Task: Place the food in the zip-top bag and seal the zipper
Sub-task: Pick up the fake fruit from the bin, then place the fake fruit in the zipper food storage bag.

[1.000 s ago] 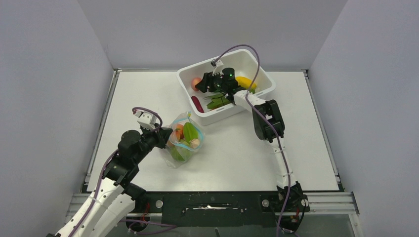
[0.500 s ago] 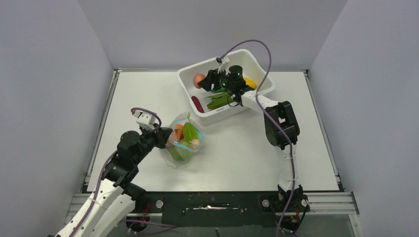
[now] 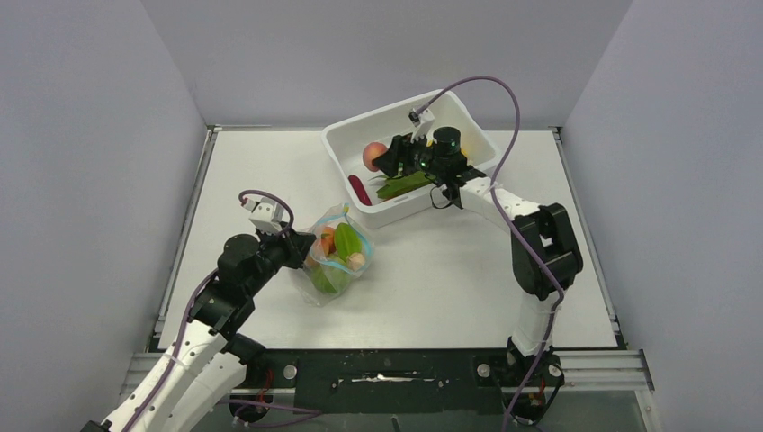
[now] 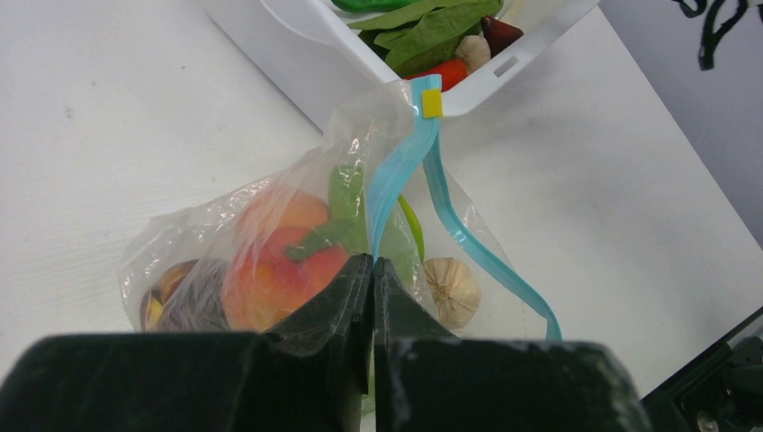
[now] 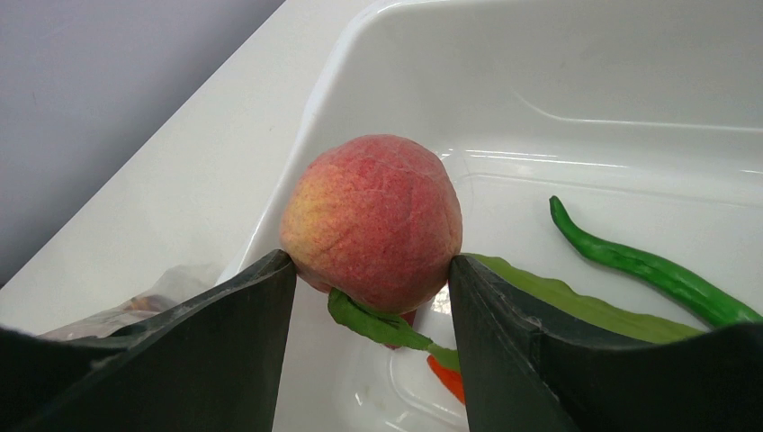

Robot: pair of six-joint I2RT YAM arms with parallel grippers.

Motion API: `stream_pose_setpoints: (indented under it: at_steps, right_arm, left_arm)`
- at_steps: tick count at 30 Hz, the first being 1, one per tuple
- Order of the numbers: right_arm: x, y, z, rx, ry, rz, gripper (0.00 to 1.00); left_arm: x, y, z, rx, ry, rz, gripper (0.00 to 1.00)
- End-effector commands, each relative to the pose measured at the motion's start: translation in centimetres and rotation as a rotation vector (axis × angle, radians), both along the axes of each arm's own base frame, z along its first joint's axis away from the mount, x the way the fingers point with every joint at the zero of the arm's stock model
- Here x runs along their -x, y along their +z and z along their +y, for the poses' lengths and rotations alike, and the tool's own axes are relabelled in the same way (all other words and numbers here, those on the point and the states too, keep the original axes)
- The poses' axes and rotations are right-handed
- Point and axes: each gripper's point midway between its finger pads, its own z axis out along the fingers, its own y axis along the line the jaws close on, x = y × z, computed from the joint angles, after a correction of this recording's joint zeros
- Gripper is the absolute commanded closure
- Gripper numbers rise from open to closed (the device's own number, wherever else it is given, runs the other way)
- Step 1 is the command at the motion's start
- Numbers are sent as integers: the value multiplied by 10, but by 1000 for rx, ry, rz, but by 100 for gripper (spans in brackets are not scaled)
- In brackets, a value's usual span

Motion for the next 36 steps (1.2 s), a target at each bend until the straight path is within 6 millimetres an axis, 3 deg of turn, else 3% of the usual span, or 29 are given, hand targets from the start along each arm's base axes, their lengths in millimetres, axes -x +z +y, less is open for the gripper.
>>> stream_pose_setpoints:
  at_steps: [1, 7, 15, 30, 36]
  right_arm:
    - [26, 49, -4, -10, 3, -96, 70]
    - [66, 63, -6, 20, 0, -110, 69]
    - [123, 76, 12, 62, 72, -128, 69]
    - [202, 57, 44, 37, 195, -42, 69]
    - [222, 58, 48, 109, 195, -89, 68]
  left_arm:
    - [-4, 35, -1, 52, 15, -80, 100]
    - [-4, 47, -3, 88, 11, -111, 100]
    - [-5, 62, -5, 112, 8, -133, 100]
    - [-5, 70, -7, 138, 5, -136, 100]
    - [-5, 70, -7, 138, 3, -129, 100]
